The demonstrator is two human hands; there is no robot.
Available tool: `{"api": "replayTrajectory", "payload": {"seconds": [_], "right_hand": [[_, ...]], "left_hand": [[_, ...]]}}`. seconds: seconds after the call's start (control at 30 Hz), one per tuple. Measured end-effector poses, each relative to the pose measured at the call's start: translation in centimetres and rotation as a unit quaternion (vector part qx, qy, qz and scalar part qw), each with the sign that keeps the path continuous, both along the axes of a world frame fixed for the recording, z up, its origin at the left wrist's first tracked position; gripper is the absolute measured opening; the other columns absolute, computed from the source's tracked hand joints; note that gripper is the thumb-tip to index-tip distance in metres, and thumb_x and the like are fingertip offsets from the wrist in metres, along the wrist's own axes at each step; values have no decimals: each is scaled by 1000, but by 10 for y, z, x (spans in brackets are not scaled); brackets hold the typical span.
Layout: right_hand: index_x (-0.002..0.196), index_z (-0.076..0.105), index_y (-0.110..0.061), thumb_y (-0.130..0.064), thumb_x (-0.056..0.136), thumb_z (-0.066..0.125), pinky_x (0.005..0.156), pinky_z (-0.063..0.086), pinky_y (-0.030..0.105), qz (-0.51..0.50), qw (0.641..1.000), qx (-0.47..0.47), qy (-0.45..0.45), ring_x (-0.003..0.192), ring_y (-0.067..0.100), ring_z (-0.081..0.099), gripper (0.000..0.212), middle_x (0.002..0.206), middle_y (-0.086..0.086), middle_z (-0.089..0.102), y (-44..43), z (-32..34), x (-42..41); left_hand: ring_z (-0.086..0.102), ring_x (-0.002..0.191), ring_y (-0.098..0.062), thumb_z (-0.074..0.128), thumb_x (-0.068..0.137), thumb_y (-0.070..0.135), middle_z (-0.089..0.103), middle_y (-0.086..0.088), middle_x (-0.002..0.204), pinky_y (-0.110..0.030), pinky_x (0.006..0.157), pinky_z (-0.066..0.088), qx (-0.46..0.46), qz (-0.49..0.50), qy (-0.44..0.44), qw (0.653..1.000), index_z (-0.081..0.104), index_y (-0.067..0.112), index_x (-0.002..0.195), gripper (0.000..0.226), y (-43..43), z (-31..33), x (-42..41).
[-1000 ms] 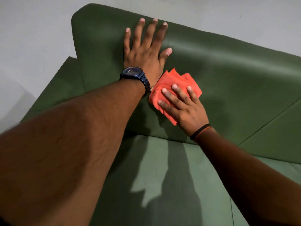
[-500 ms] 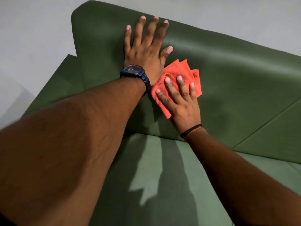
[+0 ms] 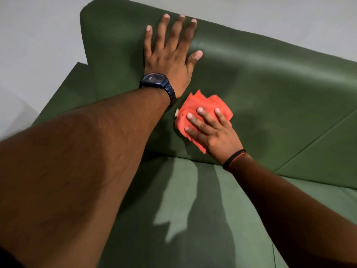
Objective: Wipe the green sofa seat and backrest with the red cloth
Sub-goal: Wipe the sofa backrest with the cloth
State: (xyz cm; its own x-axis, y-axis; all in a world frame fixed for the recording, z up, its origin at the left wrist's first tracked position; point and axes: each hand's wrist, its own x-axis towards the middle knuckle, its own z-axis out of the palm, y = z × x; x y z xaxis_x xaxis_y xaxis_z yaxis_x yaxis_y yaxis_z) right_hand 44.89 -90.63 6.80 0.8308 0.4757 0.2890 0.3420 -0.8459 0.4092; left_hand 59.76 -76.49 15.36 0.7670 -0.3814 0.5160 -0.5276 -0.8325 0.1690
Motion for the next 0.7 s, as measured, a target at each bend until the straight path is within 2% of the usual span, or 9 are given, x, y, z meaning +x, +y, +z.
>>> {"api": "replayTrajectory", "payload": {"seconds": [0.07, 0.13, 0.23, 0.3, 0.37, 0.43, 0.5, 0.57, 0.7], "right_hand": [[116, 63, -27, -19, 88, 45, 100, 35, 58, 14, 998, -31, 45, 127, 31, 46, 34, 134, 2, 56, -12, 1, -8], [114, 65, -25, -18, 85, 49, 100, 37, 58, -11, 997, -19, 68, 126, 32, 47, 34, 132, 4, 57, -25, 8, -26], [119, 61, -21, -12, 78, 59, 100, 35, 61, -91, 993, 43, 54, 127, 39, 44, 41, 134, 11, 55, -59, 32, -59], [123, 58, -18, -7, 74, 67, 100, 33, 62, -147, 981, 122, 38, 128, 43, 41, 52, 136, 15, 52, -86, 51, -78], [128, 53, -15, 2, 69, 67, 101, 32, 62, -192, 958, 213, 28, 131, 44, 35, 63, 140, 17, 47, -116, 69, -100], [131, 49, -14, 12, 62, 59, 103, 34, 60, -221, 925, 310, 22, 135, 42, 30, 75, 144, 17, 42, -145, 81, -125], [132, 48, -14, 15, 60, 51, 105, 36, 53, -238, 892, 385, 10, 136, 37, 30, 78, 145, 15, 41, -178, 87, -156], [131, 49, -16, 14, 62, 48, 107, 35, 43, -255, 865, 433, 5, 136, 30, 33, 76, 145, 11, 42, -208, 86, -187], [130, 49, -18, 3, 64, 42, 105, 35, 35, -279, 836, 471, 36, 134, 24, 37, 70, 142, 8, 47, -272, 67, -268]], "left_hand": [[9, 144, -28, 22, 93, 52, 18, 1, 157, -50, 114, 0, 7, 2, 2, 1000, 15, 30, 146, 57, 6, -2, 5], [6, 144, -28, 24, 93, 52, 13, 0, 158, -50, 114, -2, 16, 5, 12, 1000, 9, 30, 147, 60, 11, -4, 1], [-2, 144, -32, 31, 91, 53, 2, -3, 159, -51, 114, -1, 24, 17, 38, 999, 0, 26, 147, 70, 4, -1, -22], [-4, 144, -34, 35, 89, 56, -2, -5, 159, -51, 115, 1, 26, 36, 63, 997, -2, 22, 148, 77, -8, 0, -44], [-2, 144, -35, 36, 88, 57, -1, -6, 159, -50, 115, 4, 29, 36, 83, 996, 2, 20, 148, 78, -30, 0, -73], [2, 144, -33, 38, 88, 56, 4, -6, 159, -49, 116, 6, 40, 0, 85, 996, 8, 21, 148, 75, -60, 0, -109], [5, 144, -31, 39, 89, 54, 8, -7, 158, -47, 115, 8, 46, -37, 96, 994, 13, 22, 147, 71, -102, -6, -159], [7, 144, -30, 40, 89, 52, 11, -7, 158, -47, 115, 11, 39, -60, 128, 989, 17, 23, 147, 68, -143, -16, -210], [17, 142, -29, 48, 89, 45, 24, -7, 155, -48, 114, 21, 5, -96, 211, 973, 26, 22, 145, 64, -222, -42, -316]]}}
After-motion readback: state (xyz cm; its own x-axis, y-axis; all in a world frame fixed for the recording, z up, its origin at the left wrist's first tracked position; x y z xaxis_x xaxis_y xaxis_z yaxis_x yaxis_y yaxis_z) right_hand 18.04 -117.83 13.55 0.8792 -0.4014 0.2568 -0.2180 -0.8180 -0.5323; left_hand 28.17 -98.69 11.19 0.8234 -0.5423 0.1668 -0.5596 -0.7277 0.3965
